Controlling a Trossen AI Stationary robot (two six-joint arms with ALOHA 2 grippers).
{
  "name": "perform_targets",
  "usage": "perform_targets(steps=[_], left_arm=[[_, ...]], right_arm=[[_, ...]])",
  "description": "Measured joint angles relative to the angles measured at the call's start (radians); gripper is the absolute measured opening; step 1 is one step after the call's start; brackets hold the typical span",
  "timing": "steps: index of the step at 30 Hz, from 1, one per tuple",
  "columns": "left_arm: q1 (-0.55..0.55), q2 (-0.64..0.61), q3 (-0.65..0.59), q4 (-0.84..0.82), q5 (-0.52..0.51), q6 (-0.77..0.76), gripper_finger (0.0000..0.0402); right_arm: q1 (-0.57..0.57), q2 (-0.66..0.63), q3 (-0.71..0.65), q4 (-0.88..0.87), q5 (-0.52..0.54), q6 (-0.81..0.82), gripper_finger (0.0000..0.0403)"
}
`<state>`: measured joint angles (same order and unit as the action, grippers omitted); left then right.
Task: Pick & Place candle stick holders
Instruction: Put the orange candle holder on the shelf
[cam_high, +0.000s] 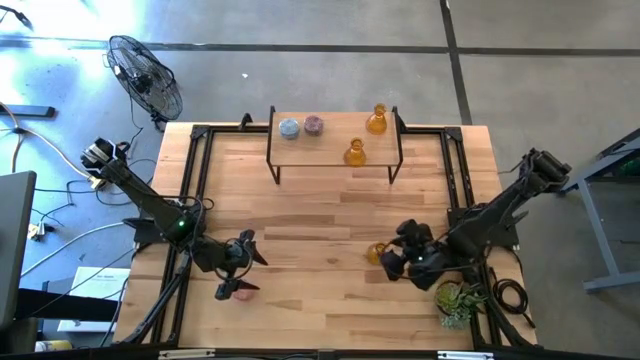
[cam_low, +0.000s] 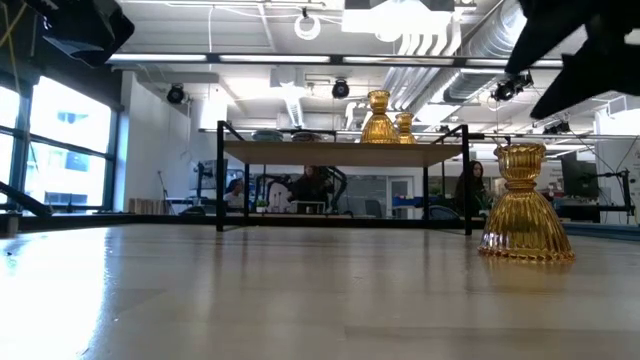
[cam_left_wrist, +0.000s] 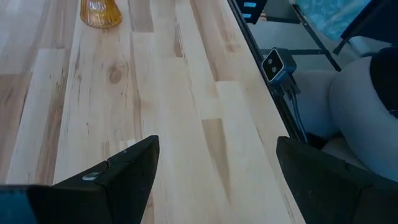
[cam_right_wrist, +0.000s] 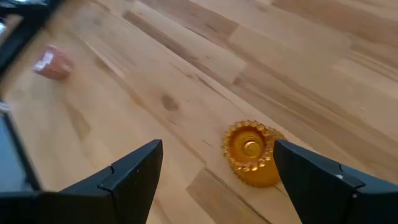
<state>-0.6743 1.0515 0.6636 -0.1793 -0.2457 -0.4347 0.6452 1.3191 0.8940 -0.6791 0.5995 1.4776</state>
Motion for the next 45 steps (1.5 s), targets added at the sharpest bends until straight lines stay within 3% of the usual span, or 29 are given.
perform_targets(steps=[11, 20, 32, 45], left_arm=[[0.000, 0.000, 0.000, -0.012, 0.000, 0.011, 0.0319], [0.000, 0.001, 0.000, -0.032, -0.001, 0.011, 0.0319], [0.000, 0.001, 0.000, -0.032, -0.002, 0.012, 0.0319], [0.000, 0.001, 0.000, -0.033, -0.003, 0.019, 0.0319]], right_arm=[[-0.097, 0.077, 0.001, -0.051, -0.161, -0.050, 0.0302], [-0.124, 0.077, 0.002, 0.064, -0.184, -0.143, 0.0302], [-0.135, 0.095, 0.002, 0.044, -0.191, -0.151, 0.0302], [-0.197, 0.173, 0.002, 0.055, -0.267, -0.181, 0.0302]])
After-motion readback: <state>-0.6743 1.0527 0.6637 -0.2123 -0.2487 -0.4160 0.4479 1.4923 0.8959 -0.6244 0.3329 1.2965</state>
